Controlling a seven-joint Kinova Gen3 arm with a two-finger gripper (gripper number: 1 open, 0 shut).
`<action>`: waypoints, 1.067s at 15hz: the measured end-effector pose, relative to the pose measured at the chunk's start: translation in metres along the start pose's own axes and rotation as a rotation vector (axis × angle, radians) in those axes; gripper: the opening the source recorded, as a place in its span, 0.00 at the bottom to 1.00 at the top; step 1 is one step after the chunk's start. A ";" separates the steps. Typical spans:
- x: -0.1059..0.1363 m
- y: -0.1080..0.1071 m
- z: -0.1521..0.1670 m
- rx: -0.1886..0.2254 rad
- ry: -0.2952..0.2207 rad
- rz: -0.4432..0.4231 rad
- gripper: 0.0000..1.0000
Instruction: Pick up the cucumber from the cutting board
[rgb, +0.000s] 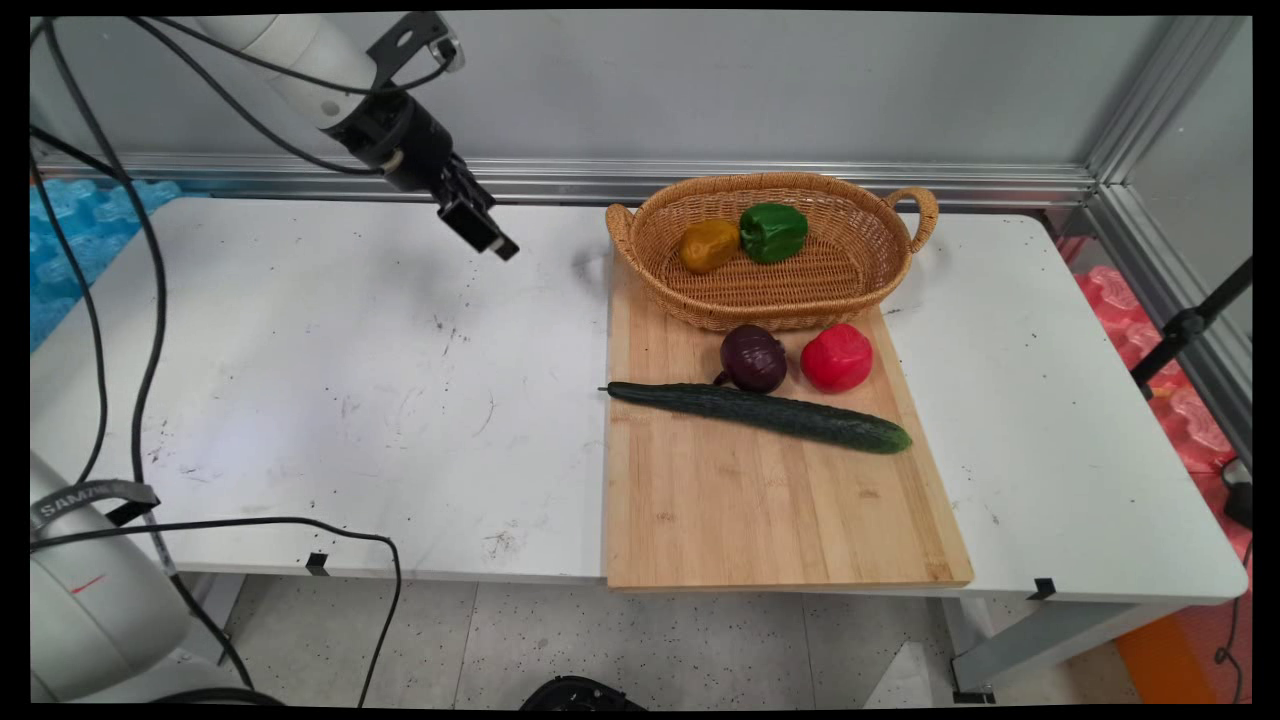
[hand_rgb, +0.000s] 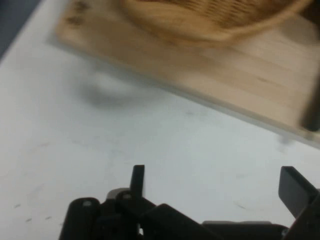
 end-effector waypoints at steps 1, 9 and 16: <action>0.003 0.006 -0.001 -0.024 -0.009 0.035 1.00; 0.027 0.049 0.006 -0.176 -0.052 0.256 1.00; 0.066 0.098 0.025 -0.257 -0.047 0.407 1.00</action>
